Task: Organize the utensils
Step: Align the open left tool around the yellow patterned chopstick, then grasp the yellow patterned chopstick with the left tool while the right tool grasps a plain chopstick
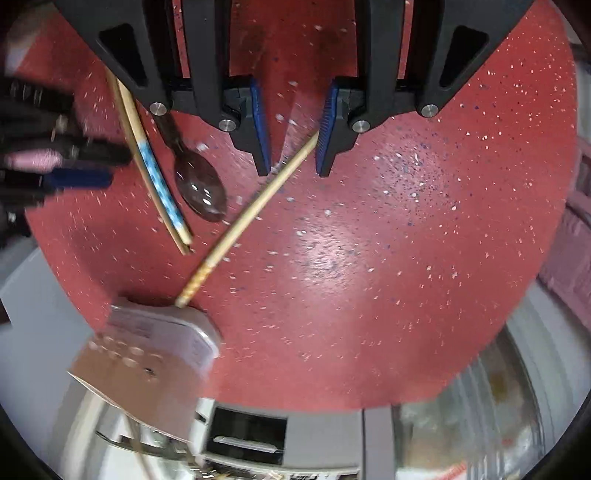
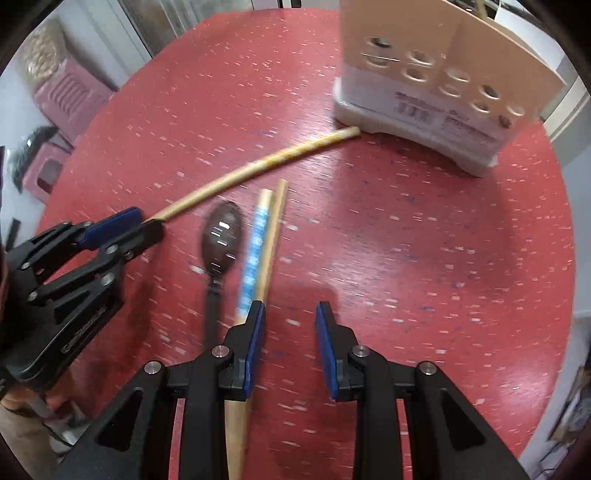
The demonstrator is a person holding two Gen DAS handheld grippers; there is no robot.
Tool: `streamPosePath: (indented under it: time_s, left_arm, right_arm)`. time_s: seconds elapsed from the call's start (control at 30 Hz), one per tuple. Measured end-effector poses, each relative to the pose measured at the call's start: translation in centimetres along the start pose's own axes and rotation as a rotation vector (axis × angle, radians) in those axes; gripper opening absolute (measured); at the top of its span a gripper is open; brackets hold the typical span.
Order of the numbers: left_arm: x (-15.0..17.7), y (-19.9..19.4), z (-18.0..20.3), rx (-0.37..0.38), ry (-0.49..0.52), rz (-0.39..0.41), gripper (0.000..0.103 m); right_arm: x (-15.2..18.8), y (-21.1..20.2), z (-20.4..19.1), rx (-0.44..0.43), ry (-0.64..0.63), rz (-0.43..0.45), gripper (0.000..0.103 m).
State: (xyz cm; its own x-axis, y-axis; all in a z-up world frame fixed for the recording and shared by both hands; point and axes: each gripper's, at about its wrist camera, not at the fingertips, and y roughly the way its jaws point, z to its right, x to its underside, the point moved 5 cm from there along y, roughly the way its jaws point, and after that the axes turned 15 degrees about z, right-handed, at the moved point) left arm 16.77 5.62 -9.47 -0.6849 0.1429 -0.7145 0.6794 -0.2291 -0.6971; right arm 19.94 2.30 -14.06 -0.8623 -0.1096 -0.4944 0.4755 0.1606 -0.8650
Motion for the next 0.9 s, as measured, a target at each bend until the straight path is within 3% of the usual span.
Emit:
streamPosePath:
  time_s: [0.13, 0.27, 0.47, 0.7, 0.8, 0.83, 0.9]
  left_arm:
    - [1.7, -1.4, 2.5, 0.035, 0.062, 0.006, 0.050]
    - [2.1, -2.1, 2.6, 0.012, 0.030, 0.011, 0.050]
    - [0.5, -2.2, 0.7, -0.029, -0.023, 0.021, 0.050]
    - [-0.7, 0.4, 1.4, -0.018, 0.005, -0.023, 0.050]
    - [-1.7, 1.4, 1.8, -0.007, 0.024, -0.039, 0.050]
    - [-1.9, 1.6, 2.0, -0.006, 0.031, -0.042, 0.050]
    - [-2.4, 2.1, 2.4, 0.010, 0.035, -0.049, 0.050]
  right_arm:
    - [0.4, -0.3, 3.1, 0.071, -0.002, 0.016, 0.029]
    - [0.2, -0.7, 3.9, -0.049, 0.135, 0.018, 0.029]
    - [0.4, -0.5, 1.1, -0.090, 0.089, 0.011, 0.029]
    - [-0.3, 1.0, -1.8, 0.006, -0.026, 0.001, 0.028]
    - [-0.1, 1.4, -2.4, 0.011, -0.076, 0.012, 0.020]
    - [-0.1, 1.4, -2.2, 0.017, -0.083, 0.018, 0.008]
    - [0.8, 1.0, -1.4, 0.000, -0.072, 0.027, 0.007]
